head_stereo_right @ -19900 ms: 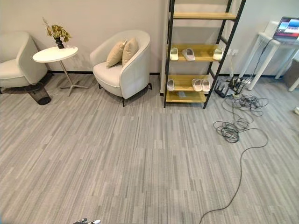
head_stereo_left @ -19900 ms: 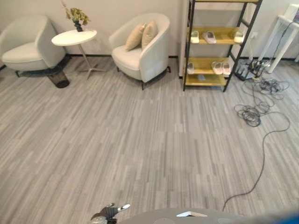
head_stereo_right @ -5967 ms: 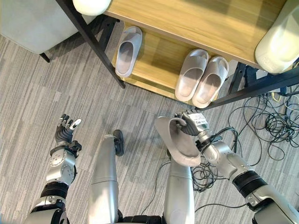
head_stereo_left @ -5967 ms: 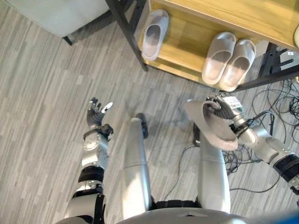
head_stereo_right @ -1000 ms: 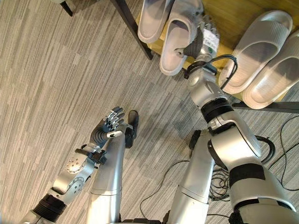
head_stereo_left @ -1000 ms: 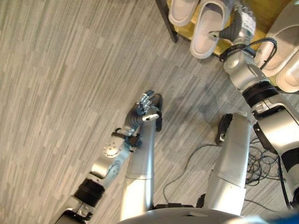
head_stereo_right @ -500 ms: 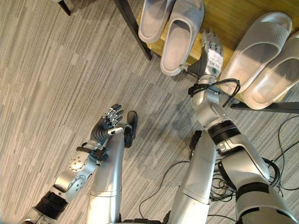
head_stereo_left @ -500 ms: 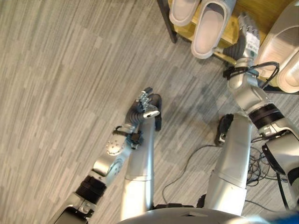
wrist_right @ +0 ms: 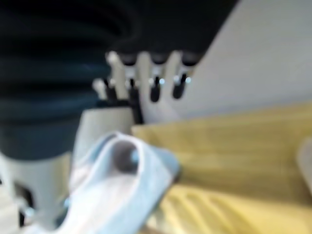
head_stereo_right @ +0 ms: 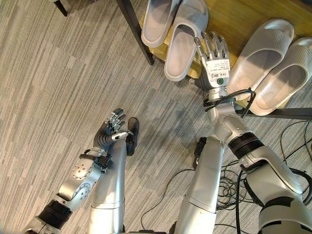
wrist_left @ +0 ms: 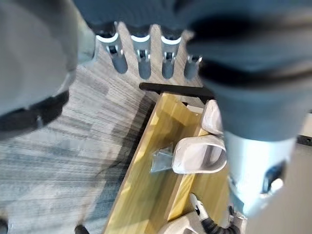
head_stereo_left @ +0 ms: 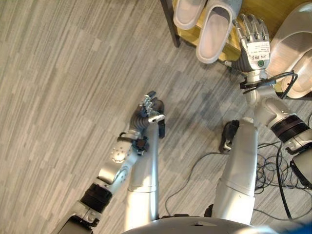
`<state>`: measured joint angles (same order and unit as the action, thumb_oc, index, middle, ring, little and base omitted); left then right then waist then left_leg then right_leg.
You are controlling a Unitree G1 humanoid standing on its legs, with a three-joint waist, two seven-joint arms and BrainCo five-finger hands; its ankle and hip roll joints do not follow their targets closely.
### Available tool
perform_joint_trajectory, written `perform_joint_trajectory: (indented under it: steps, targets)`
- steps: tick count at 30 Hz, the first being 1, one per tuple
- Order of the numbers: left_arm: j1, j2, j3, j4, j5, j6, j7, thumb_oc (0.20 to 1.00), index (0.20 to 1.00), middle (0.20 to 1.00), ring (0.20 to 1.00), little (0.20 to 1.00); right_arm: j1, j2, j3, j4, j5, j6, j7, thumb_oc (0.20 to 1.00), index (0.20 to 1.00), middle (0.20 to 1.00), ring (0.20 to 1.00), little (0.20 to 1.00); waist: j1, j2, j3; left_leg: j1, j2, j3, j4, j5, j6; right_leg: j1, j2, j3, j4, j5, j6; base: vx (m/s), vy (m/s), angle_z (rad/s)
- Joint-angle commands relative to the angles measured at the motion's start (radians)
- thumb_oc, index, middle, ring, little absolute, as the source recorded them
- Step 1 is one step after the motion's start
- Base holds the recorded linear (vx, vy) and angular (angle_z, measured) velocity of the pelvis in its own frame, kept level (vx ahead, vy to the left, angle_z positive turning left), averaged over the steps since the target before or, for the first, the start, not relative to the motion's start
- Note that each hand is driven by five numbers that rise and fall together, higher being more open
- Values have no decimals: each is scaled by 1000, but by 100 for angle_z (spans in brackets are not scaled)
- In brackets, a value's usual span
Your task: Arrange the slippers neatly on the shoe rack.
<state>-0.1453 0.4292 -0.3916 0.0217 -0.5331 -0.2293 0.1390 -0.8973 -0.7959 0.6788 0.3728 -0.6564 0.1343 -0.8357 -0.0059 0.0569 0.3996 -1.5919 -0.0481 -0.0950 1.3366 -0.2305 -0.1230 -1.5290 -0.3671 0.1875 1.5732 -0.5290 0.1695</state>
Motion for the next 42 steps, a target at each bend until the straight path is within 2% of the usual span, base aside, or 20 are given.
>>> perform_joint_trajectory:
  steps: [1,6,8,11,15,19,22,26,30,42]
  targets:
    - [1,-13,-19,49,27,-26,17,1000,1000,1000,1000,1000,-40,-28,-21,-72,-72,-56,-100,1000,1000,1000,1000,1000,-4,0,0,22,106,-73,-54,-45,-139,-41,-5,40,-7,438,27,26,-50,-10]
    - [20,2,-27,46,21,-25,8,1000,1000,1000,1000,1000,-2,-67,0,-167,-81,-103,-66,1000,1000,1000,1000,1000,0,-8,3,22,127,-58,-45,-51,-139,-41,-1,36,1,410,20,18,-44,-4]
    - [28,5,-38,50,25,-25,5,1000,1000,1000,1000,1000,15,-79,28,-195,-80,-127,-23,1000,1000,1000,1000,1000,2,-17,3,22,129,-54,-43,-51,-139,-41,3,33,-1,392,16,7,-46,-6]
    - [35,4,-38,51,24,-30,1,1000,1000,1000,1000,1000,20,-73,51,-185,-69,-131,16,1000,1000,1000,1000,1000,3,-24,3,22,132,-50,-40,-52,-136,-41,6,32,-1,381,12,1,-33,-4]
    - [46,3,-41,61,29,-36,-14,1000,1000,1000,1000,1000,40,-63,97,-173,-51,-148,114,1000,1000,1000,1000,1000,5,-38,-1,22,133,-44,-44,-51,-126,-41,7,32,-9,359,6,2,-38,0]
    - [48,0,-44,91,34,-45,-18,1000,1000,1000,1000,1000,29,-62,147,-140,-57,-161,140,1000,1000,1000,1000,1000,8,-44,-7,22,132,-46,-42,-50,-118,-41,8,28,-13,346,2,2,-8,0]
    - [37,-14,-45,111,41,-54,-8,1000,1000,1000,1000,1000,15,-33,182,-44,-95,-104,130,1000,1000,1000,1000,1000,10,-46,-12,22,134,-43,-48,-49,-112,-41,6,22,-24,335,0,0,0,0]
    - [26,-24,-46,130,50,-64,1,1000,1000,1000,1000,1000,-11,-15,214,12,-124,-83,106,1000,1000,1000,1000,1000,12,-49,-17,22,133,-42,-50,-50,-109,-41,6,21,-30,327,-3,0,0,0]
    - [11,-24,-45,153,65,-73,17,1000,1000,1000,1000,1000,-56,18,250,98,-163,-28,81,1000,1000,1000,1000,1000,17,-50,-22,22,133,-41,-53,-49,-104,-41,2,17,-34,319,-5,0,0,0]
    - [-28,11,-30,181,136,-109,75,1000,1000,1000,1000,1000,-167,88,345,257,-216,39,-5,1000,1000,1000,1000,1000,27,-50,-27,22,127,-40,-49,-52,-98,-41,-8,14,-41,303,-7,0,0,0]
